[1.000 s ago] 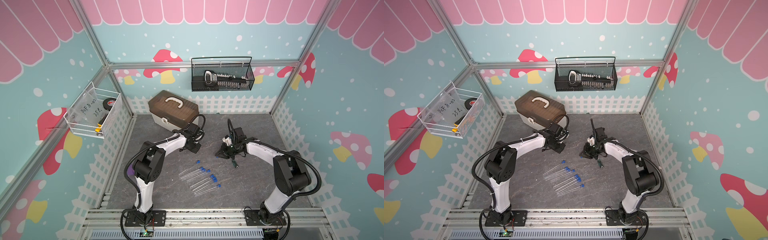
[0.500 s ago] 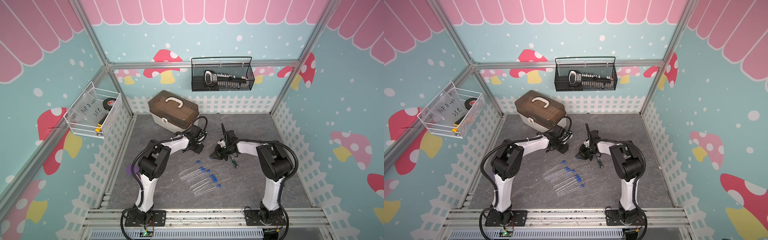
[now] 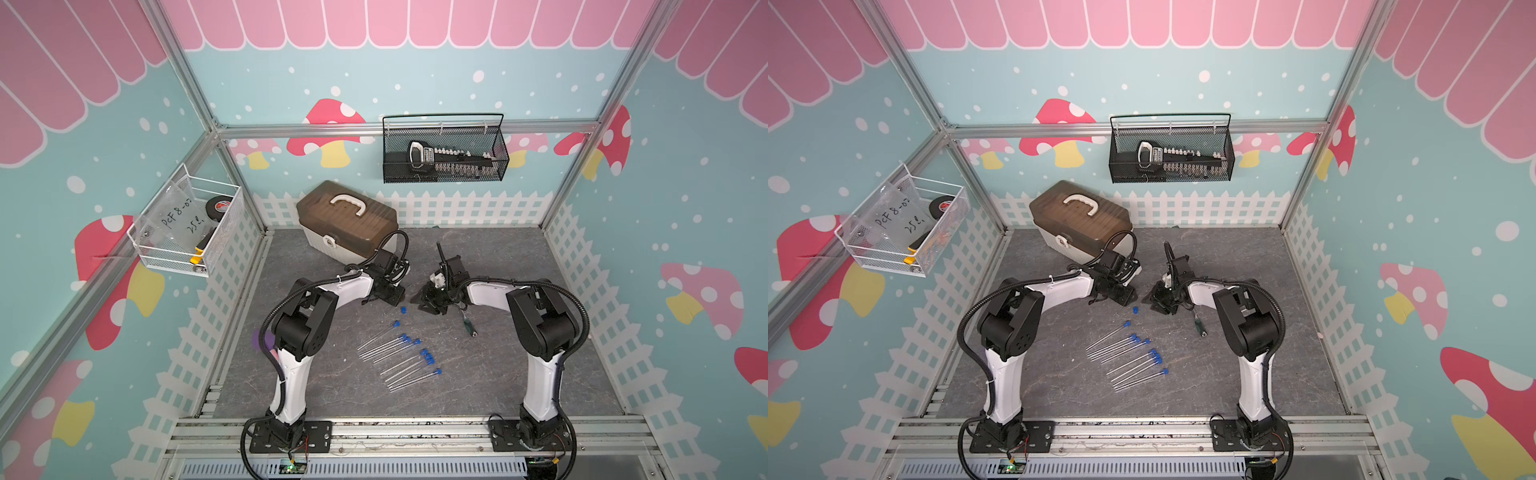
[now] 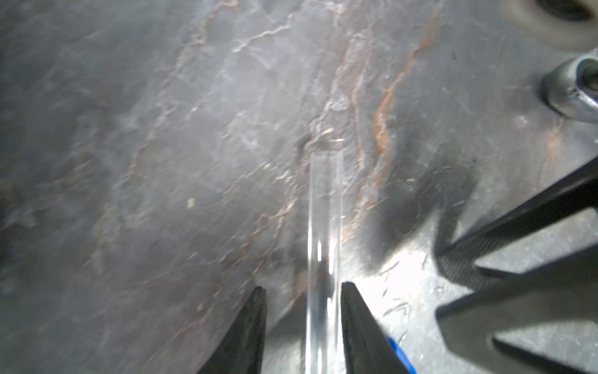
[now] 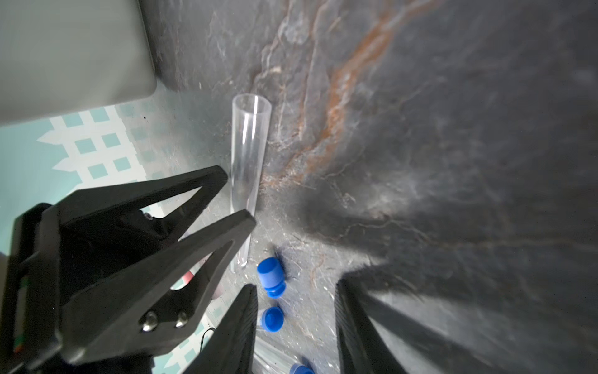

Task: Remove stoppers from test tubes
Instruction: Place the stopper at the center of the board, then pick up the test tube at the center of the board.

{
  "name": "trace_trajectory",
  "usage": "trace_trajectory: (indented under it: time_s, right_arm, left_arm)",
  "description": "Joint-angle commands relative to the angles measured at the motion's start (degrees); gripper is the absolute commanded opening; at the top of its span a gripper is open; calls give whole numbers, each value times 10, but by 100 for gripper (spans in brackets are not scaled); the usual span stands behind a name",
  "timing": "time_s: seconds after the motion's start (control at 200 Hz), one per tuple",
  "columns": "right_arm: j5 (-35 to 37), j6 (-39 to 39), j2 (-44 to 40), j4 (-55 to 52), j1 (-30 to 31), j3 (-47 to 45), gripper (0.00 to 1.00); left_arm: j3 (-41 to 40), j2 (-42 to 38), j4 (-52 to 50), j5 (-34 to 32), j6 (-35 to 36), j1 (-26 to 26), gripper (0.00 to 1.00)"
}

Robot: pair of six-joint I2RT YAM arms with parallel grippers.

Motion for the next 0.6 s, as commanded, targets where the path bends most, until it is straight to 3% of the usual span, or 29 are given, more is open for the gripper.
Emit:
trace_trajectory:
  time_s: [0.0, 0.255, 0.49, 0.595]
  right_arm:
    - [29, 3, 1, -11, 2, 6, 41]
    - [40, -79, -89, -73, 3, 0, 41]
    - [17, -136, -128, -120, 8, -36, 41]
    - [11, -141, -144, -120, 9, -55, 41]
  left_arm:
    - [-11, -55, -11, 11, 3, 6, 38]
    - [-115, -179, -72, -27, -17, 6, 39]
    - [-189, -263, -140, -45, -97, 6, 35]
    - [-197, -281, -183, -58, -120, -18, 34]
